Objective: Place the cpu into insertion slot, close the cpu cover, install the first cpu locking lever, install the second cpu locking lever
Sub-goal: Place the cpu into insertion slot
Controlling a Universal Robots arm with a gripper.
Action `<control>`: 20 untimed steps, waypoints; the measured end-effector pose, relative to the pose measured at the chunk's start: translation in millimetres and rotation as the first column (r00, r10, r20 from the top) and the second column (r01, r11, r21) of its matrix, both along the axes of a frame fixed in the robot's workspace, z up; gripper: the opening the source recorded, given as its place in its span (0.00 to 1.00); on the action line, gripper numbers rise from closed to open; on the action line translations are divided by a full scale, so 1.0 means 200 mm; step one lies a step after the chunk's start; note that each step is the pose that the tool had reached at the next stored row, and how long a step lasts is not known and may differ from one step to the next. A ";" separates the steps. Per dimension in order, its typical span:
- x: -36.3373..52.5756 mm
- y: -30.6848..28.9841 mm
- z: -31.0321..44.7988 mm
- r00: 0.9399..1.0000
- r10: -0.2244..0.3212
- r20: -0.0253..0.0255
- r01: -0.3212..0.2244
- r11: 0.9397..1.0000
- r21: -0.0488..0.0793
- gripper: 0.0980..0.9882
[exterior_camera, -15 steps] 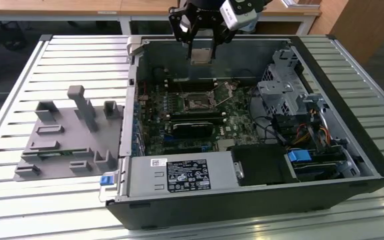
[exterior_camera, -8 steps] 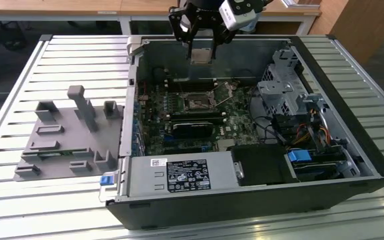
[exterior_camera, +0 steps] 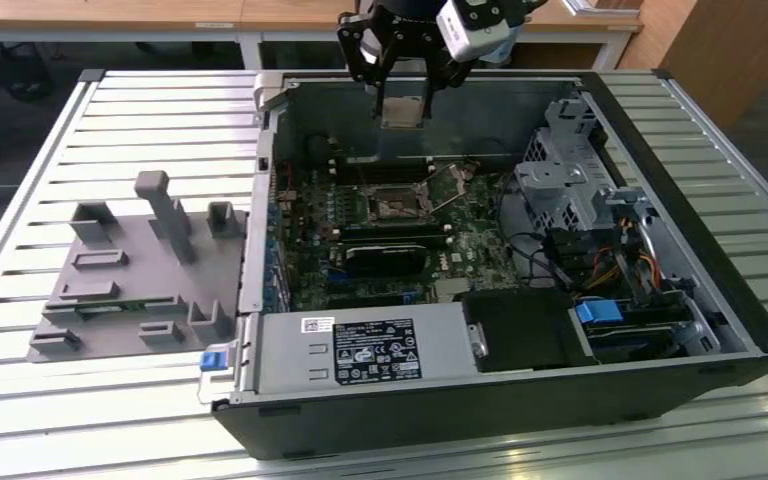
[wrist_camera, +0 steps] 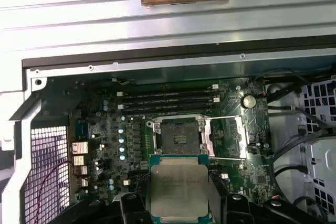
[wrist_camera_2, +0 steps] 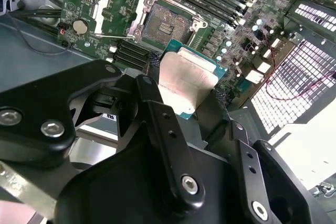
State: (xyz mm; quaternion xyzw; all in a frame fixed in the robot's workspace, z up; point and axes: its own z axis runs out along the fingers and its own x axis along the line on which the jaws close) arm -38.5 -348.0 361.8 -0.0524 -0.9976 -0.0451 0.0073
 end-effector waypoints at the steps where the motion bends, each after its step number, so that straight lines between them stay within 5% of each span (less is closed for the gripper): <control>1: 0.000 0.000 0.000 1.000 -0.003 0.000 0.003 1.000 0.000 0.48; 20: 0.000 0.000 0.000 0.998 -0.069 0.000 0.069 0.998 0.000 0.48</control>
